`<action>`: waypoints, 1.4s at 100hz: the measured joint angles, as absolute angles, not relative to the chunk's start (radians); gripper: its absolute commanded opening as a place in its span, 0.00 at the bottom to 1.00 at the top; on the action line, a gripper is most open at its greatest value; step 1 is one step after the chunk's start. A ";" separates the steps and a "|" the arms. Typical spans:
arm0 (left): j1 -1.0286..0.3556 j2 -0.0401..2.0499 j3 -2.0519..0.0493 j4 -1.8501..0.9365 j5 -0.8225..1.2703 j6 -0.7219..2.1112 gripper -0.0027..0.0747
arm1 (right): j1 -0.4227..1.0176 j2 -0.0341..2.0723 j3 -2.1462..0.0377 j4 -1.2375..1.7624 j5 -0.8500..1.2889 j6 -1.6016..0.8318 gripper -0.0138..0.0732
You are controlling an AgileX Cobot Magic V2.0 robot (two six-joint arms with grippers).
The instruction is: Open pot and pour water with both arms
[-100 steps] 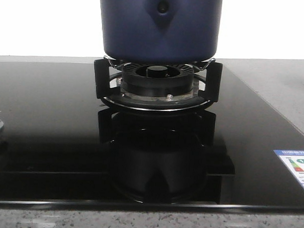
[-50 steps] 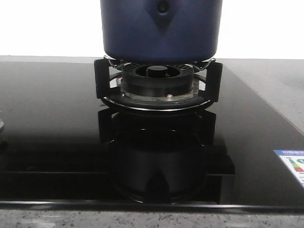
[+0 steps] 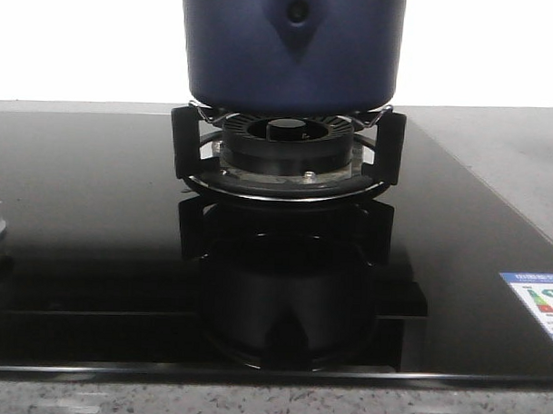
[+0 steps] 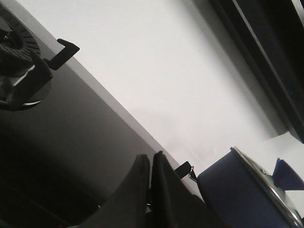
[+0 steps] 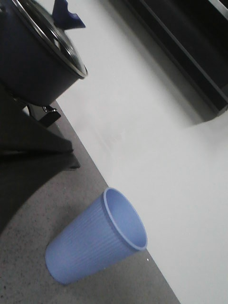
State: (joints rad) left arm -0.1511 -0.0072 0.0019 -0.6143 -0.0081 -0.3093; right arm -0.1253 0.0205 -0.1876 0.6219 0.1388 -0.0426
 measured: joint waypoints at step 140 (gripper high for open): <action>-0.577 0.681 -0.574 0.005 0.236 -0.069 0.01 | -0.125 0.552 -0.784 0.513 0.891 -0.379 0.08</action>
State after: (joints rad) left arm -0.5772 0.6814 -0.5745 0.0055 0.2359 -0.0691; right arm -0.1253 0.5517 -0.7844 0.5126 0.8908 -0.3789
